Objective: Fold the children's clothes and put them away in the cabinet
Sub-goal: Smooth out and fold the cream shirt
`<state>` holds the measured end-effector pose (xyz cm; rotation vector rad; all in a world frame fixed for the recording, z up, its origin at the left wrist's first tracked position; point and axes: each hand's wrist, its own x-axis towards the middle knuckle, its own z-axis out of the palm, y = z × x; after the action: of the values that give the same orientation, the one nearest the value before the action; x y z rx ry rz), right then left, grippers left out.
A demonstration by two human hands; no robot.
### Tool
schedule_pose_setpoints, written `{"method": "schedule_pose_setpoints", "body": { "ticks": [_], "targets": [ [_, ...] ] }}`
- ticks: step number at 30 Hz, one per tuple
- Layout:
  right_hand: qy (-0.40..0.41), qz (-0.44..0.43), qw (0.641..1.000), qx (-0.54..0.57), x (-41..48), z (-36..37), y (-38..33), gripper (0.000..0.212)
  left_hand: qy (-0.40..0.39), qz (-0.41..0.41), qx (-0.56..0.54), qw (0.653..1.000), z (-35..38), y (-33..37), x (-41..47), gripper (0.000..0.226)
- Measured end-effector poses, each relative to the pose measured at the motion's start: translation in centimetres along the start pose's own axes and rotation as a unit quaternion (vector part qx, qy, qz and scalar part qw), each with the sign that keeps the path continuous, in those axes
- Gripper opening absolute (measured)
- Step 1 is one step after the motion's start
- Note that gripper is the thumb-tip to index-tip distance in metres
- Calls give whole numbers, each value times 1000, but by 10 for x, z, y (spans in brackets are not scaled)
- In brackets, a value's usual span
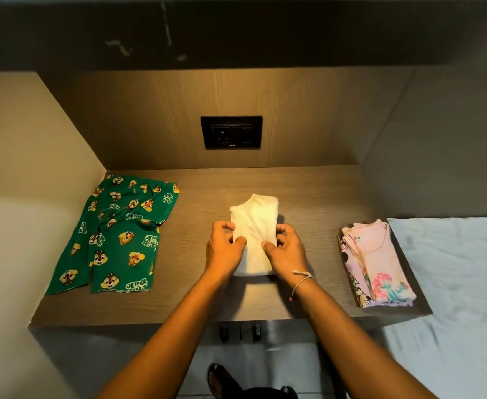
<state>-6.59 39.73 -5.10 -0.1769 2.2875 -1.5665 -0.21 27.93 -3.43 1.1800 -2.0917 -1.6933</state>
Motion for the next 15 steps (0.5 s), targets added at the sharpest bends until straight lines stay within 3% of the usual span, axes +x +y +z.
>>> {"method": "schedule_pose_setpoints", "body": {
  "ticks": [3, 6, 12, 15],
  "targets": [
    [-32, -1, 995, 96, -12, -21, -7, 47, -86, 43, -74, 993, -2, 4, -13, 53],
    [-48, -21, 994, 99, -21, -55, -7, 51, -173, 93, -100, 975, 10, 13, -28, 70],
    [39, -81, 995, 42, -29, -159, -20, 50, -319, 105, -130, 933, 80, 60, -59, 83],
    [88, -61, 994, -17, -27, -209, -13, 56, -331, 138, -58, 932, 124, 74, -68, 91]
  ]
}}
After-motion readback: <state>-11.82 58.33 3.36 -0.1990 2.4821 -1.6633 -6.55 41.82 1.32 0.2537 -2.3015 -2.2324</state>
